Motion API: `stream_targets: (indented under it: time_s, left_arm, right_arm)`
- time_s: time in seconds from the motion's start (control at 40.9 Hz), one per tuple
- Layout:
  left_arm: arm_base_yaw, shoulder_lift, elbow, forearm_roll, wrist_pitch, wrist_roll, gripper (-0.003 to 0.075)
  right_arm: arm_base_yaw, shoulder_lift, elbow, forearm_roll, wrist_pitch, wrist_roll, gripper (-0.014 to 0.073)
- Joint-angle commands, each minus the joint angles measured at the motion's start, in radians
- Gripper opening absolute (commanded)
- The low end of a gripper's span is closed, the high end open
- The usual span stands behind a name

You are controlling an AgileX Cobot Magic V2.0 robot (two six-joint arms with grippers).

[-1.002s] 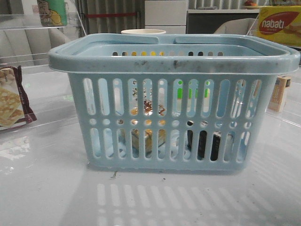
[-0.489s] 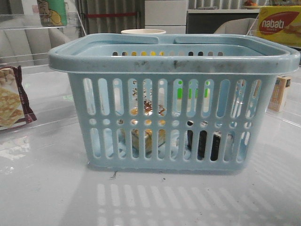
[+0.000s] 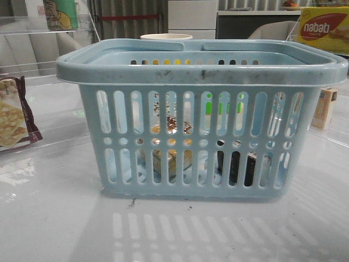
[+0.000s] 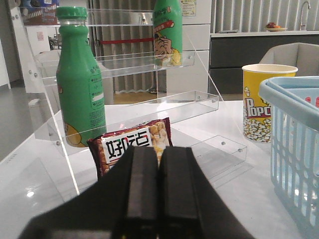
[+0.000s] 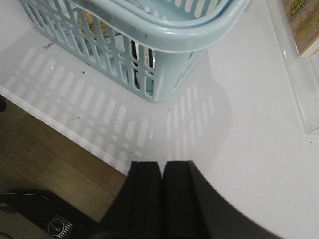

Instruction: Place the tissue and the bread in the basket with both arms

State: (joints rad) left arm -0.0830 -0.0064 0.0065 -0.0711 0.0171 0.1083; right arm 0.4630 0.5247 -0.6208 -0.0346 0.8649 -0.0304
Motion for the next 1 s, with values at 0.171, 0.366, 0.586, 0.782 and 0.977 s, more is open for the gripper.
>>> stream_targets:
  time_s: [0.171, 0.366, 0.586, 0.782, 0.977]
  left_arm:
    - [-0.007, -0.019, 0.001, -0.003, -0.09, -0.009, 0.009]
    - [-0.007, -0.019, 0.001, -0.003, -0.09, -0.009, 0.009]
    - [-0.007, -0.019, 0.001, -0.003, -0.09, -0.009, 0.009]
    - [-0.007, -0.019, 0.001, -0.003, -0.09, -0.009, 0.009]
    - [-0.007, -0.019, 0.001, -0.003, -0.09, -0.009, 0.009]
  right_arm:
    - [-0.002, 0.003, -0.025, -0.013, -0.061, -0.004, 0.0055]
    - [-0.002, 0.0, -0.023, -0.013, -0.063, -0.004, 0.0055]
    - [-0.151, -0.154, 0.105, -0.021, -0.218, -0.004, 0.0055]
    - [-0.355, -0.344, 0.327, -0.015, -0.498, -0.004, 0.0055]
    - [-0.464, -0.502, 0.527, 0.017, -0.679, -0.004, 0.0055]
